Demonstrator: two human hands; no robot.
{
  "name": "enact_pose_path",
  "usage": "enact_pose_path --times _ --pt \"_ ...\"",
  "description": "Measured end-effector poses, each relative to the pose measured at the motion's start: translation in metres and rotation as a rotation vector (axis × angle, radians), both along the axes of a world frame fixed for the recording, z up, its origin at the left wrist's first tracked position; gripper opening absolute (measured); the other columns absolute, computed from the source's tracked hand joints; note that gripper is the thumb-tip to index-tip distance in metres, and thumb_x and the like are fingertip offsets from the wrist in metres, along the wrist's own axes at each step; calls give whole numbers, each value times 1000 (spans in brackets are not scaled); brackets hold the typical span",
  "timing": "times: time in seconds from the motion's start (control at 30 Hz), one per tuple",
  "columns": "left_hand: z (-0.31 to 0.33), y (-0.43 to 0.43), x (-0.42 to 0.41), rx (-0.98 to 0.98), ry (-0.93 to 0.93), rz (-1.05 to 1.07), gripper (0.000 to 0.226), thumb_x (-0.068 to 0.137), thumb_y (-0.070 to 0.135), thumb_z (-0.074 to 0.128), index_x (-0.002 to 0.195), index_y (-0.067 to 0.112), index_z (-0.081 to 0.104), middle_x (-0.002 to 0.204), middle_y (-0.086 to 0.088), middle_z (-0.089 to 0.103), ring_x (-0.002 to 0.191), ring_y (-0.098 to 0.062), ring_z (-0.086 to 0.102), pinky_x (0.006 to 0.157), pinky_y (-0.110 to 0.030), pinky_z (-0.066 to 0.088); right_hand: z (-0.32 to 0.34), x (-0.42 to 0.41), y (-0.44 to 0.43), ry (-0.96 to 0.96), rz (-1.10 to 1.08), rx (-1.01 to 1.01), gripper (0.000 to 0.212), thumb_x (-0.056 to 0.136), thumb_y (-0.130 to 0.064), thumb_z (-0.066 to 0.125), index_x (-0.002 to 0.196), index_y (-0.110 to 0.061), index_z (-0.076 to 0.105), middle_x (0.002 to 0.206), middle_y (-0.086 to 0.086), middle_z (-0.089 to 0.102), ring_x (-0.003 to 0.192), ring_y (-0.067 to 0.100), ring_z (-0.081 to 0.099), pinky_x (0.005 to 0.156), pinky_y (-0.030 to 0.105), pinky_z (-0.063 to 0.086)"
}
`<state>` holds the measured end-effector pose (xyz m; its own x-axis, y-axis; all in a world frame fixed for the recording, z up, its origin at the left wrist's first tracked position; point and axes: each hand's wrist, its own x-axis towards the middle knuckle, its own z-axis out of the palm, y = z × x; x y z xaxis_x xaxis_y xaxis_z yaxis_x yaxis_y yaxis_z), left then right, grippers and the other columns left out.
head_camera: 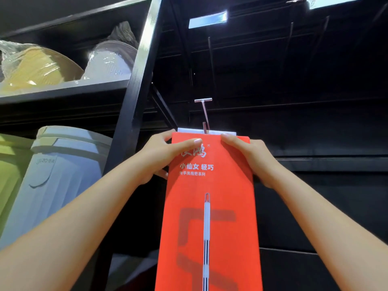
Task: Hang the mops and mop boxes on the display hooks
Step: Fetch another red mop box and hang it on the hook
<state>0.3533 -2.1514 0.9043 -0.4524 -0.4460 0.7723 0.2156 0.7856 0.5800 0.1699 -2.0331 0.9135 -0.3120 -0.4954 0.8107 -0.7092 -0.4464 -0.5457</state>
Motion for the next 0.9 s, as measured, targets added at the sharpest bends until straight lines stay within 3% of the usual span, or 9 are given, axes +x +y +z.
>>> enact_pose_path --times 0.1,0.2,0.3,0.43,0.57,0.73,0.8,0.9 --pt "-5 -7 -10 21 56 9 44 74 53 76 109 27 64 92 0 77 71 -15 74 60 -32 58 -1 -5 -5 -18 -77 -17 48 67 -64 75 78 -18 78 82 1 78 80 22 74 77 37 60" --pt "-13 -11 -22 67 157 -12 83 71 53 78 142 25 43 104 0 74 77 -13 74 59 -27 56 -6 -6 -9 113 -314 -109 57 67 -79 62 88 -27 75 89 -4 73 88 12 68 71 28 56" --pt "-30 -11 -32 106 299 -70 101 75 44 78 154 27 17 108 2 71 84 -10 73 68 -25 56 -20 -1 -13 141 -431 -133 83 58 -92 47 112 -32 63 104 -1 68 109 21 60 91 43 52" --pt "-70 -19 -42 -90 442 26 102 77 32 80 153 38 13 115 21 66 104 3 64 97 -27 50 -58 9 -16 181 -401 -216 94 70 -75 61 148 -39 25 122 -2 55 119 19 53 101 41 47" --pt "-108 -17 -43 -157 498 43 91 81 24 77 150 45 20 122 37 53 113 13 55 97 -14 43 -110 18 -20 224 -344 -299 89 82 -53 68 143 -64 3 112 -6 44 113 14 51 96 34 47" --pt "-137 -20 -47 -92 484 31 89 78 31 79 146 53 25 125 35 53 112 14 55 96 -18 43 -154 21 -32 169 -277 -299 79 87 -52 61 139 -70 5 113 -8 40 112 14 53 93 32 48" --pt "-140 -19 -47 -74 459 8 91 78 30 78 146 53 23 118 43 53 109 17 55 94 -15 44 -162 21 -36 152 -263 -313 80 87 -50 61 140 -70 5 115 -9 39 116 14 51 93 27 44" --pt "-135 -19 -50 -51 439 -9 92 79 27 79 147 53 22 115 49 49 112 16 54 98 -21 46 -157 18 -42 111 -221 -343 77 90 -46 62 139 -70 7 116 -9 36 121 17 47 101 30 42"
